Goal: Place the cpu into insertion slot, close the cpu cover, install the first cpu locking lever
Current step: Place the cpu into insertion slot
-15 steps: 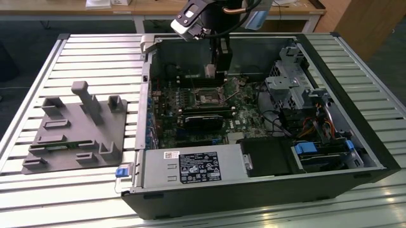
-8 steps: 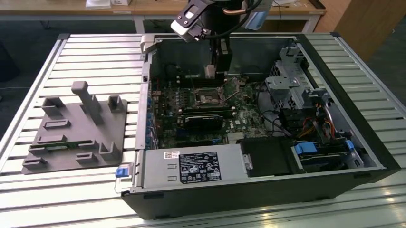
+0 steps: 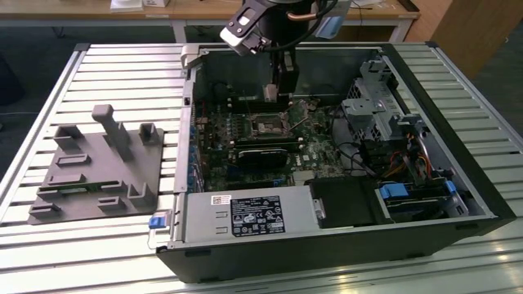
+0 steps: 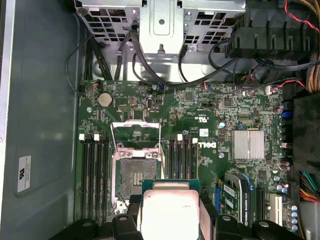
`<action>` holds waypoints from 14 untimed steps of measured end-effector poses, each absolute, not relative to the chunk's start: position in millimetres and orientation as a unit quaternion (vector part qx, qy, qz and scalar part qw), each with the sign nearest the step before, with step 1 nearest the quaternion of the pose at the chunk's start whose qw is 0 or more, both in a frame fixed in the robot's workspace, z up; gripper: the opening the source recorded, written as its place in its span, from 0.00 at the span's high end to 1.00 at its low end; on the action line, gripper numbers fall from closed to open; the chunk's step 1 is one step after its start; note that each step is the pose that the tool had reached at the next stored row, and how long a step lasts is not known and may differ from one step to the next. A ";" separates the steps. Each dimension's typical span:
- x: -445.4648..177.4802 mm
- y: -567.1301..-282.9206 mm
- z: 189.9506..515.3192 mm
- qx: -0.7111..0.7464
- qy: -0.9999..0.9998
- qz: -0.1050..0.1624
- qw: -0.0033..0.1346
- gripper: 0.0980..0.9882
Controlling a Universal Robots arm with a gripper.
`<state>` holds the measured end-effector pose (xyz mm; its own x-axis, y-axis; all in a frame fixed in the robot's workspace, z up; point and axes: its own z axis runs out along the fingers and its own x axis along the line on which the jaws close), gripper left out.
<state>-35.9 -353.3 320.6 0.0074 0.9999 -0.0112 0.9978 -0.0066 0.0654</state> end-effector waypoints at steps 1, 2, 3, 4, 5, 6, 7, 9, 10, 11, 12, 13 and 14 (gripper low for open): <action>-35.9 -353.3 320.3 0.709 0.704 0.019 0.027 0.50; -35.9 -353.3 320.1 0.709 0.704 0.019 0.027 0.50; -36.0 -353.3 319.9 0.709 0.704 0.019 0.027 0.50; -35.9 -353.3 319.6 0.709 0.704 0.019 0.027 0.50; -35.9 -353.3 319.4 0.709 0.704 0.019 0.027 0.50; -35.9 -353.3 319.1 0.709 0.704 0.019 0.027 0.50; -35.9 -353.3 318.9 0.709 0.704 0.019 0.027 0.50; -35.9 -353.3 318.3 0.709 0.704 0.019 0.027 0.50; -35.9 -353.3 318.0 0.709 0.704 0.019 0.027 0.50; -35.9 -353.3 317.7 0.709 0.704 0.019 0.027 0.50; -35.9 -353.3 317.3 0.709 0.704 0.019 0.027 0.50; -35.9 -353.3 317.0 0.709 0.704 0.019 0.027 0.50; -35.9 -353.3 316.5 0.709 0.704 0.019 0.027 0.50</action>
<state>-35.9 -353.3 316.5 0.0073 0.9999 -0.0111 0.9978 -0.0066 0.0655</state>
